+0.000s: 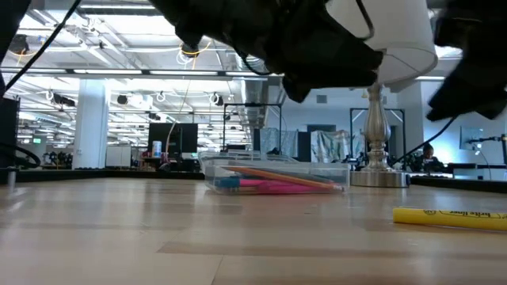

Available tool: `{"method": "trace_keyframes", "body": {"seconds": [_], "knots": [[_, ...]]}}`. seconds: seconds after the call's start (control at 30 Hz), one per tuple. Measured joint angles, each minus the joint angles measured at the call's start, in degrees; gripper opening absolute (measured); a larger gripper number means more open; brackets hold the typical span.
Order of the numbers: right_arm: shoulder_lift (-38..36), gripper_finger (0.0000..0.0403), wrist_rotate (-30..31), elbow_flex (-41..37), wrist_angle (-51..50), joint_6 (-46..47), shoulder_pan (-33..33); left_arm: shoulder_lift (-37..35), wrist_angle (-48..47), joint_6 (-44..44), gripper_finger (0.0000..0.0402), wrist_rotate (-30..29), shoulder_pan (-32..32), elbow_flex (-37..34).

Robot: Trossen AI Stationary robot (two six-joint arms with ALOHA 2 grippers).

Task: Pick & place school supplies into a supply box
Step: Put the yellow ballpen into the transparent supply box

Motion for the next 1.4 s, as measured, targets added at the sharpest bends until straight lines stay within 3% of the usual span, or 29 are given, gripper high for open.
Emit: {"method": "trace_keyframes", "body": {"seconds": [0.27,0.73,1.0,1.1,1.2,1.4], "knots": [[3.4,0.0117,4.3,-2.3,-0.1,11.5,5.7,4.3,5.8,0.3,0.0128,1.1,-0.6,0.0],[6.0,0.0117,4.3,-3.0,-3.8,14.0,8.0,12.1,10.2,3.5,0.0128,-2.0,-4.5,2.9],[6.7,0.0117,4.1,-3.0,-6.0,14.7,8.2,17.5,7.7,6.2,0.0128,-7.1,-6.4,8.6],[7.0,0.0117,3.9,-2.9,-5.8,15.0,8.2,20.2,6.9,6.8,0.0128,-6.0,-6.9,11.5],[7.0,0.0117,3.8,-3.0,-5.7,15.5,8.6,21.8,2.0,6.8,0.0128,-5.2,-7.5,13.9],[6.9,0.0117,3.2,-3.0,-6.2,16.1,8.9,23.0,-7.0,5.0,0.0123,-10.9,-8.4,18.0]]}}
